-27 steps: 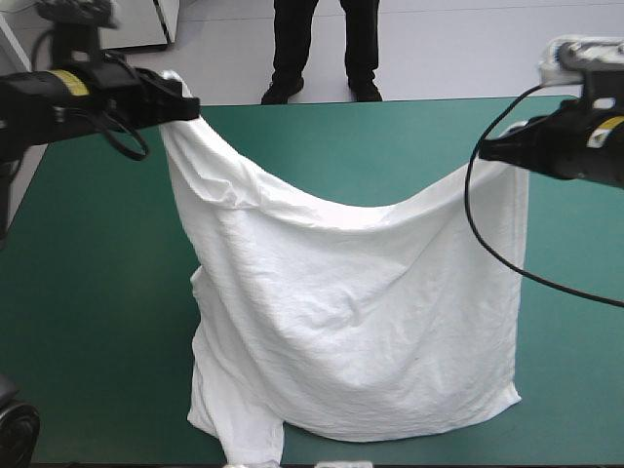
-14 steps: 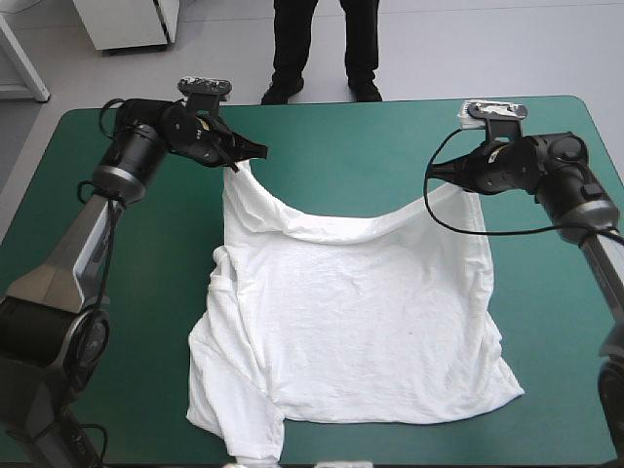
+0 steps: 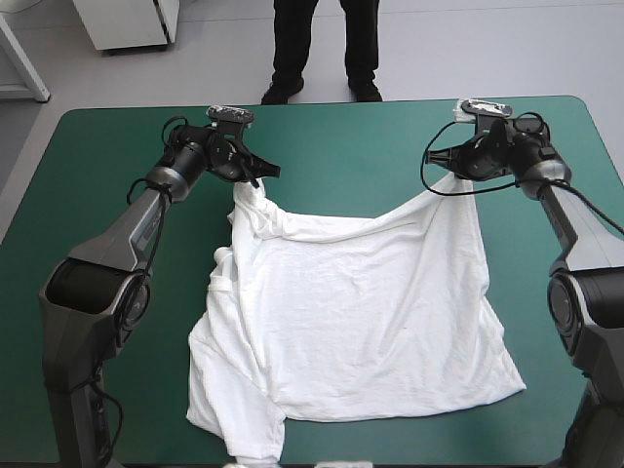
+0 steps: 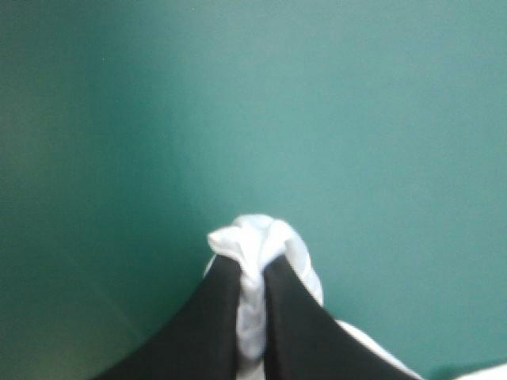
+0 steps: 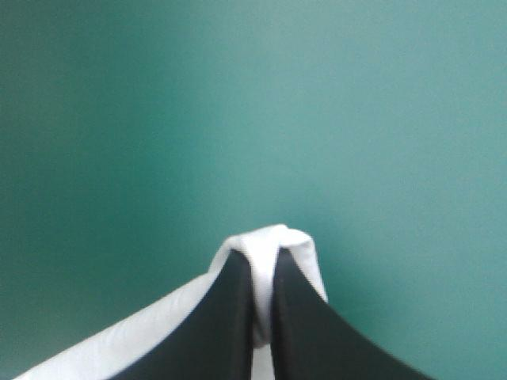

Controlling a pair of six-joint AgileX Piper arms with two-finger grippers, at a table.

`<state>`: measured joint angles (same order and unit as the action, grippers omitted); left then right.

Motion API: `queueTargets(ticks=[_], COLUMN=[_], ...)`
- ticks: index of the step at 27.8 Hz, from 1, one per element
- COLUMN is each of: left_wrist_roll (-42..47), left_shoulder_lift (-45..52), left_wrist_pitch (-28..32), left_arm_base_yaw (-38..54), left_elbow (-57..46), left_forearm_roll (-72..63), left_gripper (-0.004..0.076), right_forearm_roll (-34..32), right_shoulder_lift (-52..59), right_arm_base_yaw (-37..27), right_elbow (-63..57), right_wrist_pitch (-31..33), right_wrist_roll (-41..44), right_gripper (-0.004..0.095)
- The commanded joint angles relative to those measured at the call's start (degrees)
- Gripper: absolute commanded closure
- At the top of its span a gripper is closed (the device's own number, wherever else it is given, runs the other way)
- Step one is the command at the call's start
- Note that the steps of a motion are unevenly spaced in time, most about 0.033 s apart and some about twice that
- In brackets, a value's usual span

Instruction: Fold the cloth

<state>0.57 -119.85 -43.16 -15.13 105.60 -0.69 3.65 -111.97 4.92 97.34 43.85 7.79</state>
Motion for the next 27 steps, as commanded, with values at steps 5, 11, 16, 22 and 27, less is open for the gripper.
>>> queueTargets(ticks=[5, 11, 16, 22, 27], left_wrist_roll=[-0.23, -0.12, -0.12, 0.03, 0.03], left_shoulder_lift=[2.59, 2.87, 7.56, 17.51, 26.57], left_wrist_pitch=[4.90, -6.52, -9.87, -21.99, -30.32], left_arm_base_yaw=[0.01, 0.01, 0.01, 0.01, 0.01], left_elbow=[2.40, 9.27, 12.05, 11.66, 8.08], left_forearm_roll=[-0.15, -0.17, 0.69, 6.21, 7.73], left_gripper=[0.0532, 0.0214, 0.0234, 0.0283, 0.0283], right_forearm_roll=[-0.15, -0.25, -0.62, -2.24, -3.65], right_shoulder_lift=[1.89, 3.03, 8.11, 18.73, 27.55], right_arm_base_yaw=[-0.81, -0.81, -0.81, -0.81, -0.81], right_elbow=[2.47, 2.47, 2.37, 2.15, -2.03], right_wrist_pitch=[0.22, 5.47, 7.88, 13.17, 15.86], right_wrist_roll=[-3.90, -2.43, -3.23, -3.46, -2.96], right_gripper=[0.0575, 0.0241, 0.0328, 0.0331, 0.0331])
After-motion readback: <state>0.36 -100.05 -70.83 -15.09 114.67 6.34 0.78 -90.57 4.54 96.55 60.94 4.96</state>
